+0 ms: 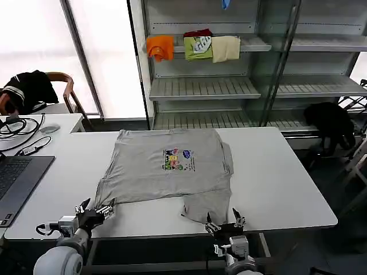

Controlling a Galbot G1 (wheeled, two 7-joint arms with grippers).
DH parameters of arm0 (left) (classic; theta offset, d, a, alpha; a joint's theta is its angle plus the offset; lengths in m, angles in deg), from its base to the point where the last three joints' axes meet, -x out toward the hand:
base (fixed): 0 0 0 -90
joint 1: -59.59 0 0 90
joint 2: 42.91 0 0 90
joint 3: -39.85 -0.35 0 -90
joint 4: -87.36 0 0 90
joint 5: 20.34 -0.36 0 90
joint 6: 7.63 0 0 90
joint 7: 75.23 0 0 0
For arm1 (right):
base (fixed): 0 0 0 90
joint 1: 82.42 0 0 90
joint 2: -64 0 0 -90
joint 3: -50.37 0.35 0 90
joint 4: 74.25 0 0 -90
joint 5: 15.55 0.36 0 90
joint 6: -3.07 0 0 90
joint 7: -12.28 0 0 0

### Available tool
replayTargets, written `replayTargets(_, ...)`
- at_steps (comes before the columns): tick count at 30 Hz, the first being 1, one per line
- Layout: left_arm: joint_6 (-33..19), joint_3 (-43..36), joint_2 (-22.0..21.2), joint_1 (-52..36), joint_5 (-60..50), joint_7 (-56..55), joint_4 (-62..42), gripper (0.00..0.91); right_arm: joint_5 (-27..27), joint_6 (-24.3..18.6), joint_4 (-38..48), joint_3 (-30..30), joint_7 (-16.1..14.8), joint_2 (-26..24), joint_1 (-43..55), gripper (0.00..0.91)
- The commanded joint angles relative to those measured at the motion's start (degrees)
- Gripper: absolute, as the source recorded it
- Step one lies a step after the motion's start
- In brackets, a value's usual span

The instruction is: Fold and organize the clothes.

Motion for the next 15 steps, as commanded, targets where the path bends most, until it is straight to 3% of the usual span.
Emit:
replayTargets(1,0.1,0.0,0.3,0.2,0.3,0.0,-0.6,0.907,1.4,0.1,0.2,-0.1,0.6,0.1,-0.4,0.907)
replayTargets(3,0.1,-0.1,0.3,0.5,0.2,0.1,-0.3,0.907,1.4,0.0,0.7,0.0,0.7,0.3,-0.5,0.907)
replayTargets(4,0.1,-0.2,0.4,0.6,0.2,0.2,-0.2,0.736,1.3,0.0,0.8,0.0,0.6,0.3,-0.6,0.897)
replayTargets(5,0.1,-0.3,0.3,0.7,0.1,0.1,-0.2,0.595,1.4,0.0,0.9,0.0,0.5,0.2,-0.7,0.796)
replayTargets(6,0.1,-0.4,0.3,0.8,-0.1,0.2,-0.1,0.383,1.4,0.0,1.0,0.0,0.5,0.2,-0.7,0.655)
replayTargets(7,0.1,-0.5,0.2,0.8,-0.3,0.2,-0.1,0.302,1.4,0.0,1.1,0.0,0.5,0.3,-0.8,0.615)
replayTargets(8,0.1,-0.6,0.1,0.9,-0.6,0.3,-0.1,0.141,1.4,0.0,1.3,0.1,0.4,0.4,-0.9,0.504)
replayTargets(9,0.1,-0.7,0.1,1.0,-0.9,0.3,-0.2,0.071,1.4,0.0,1.4,0.1,0.4,0.4,-0.9,0.383)
replayTargets(11,0.1,-0.9,0.0,1.3,-1.2,0.6,-0.2,0.020,2.0,-0.4,1.8,0.3,0.2,0.5,-1.2,0.181)
replayTargets(12,0.1,-1.0,0.0,1.4,-1.4,0.7,-0.2,0.020,2.2,-0.8,2.2,0.4,-0.2,0.5,-1.4,0.020)
replayTargets(15,0.1,-1.2,-0.1,1.5,-1.6,0.8,0.0,0.020,2.3,-1.8,2.5,0.2,-0.8,0.3,-1.8,0.000)
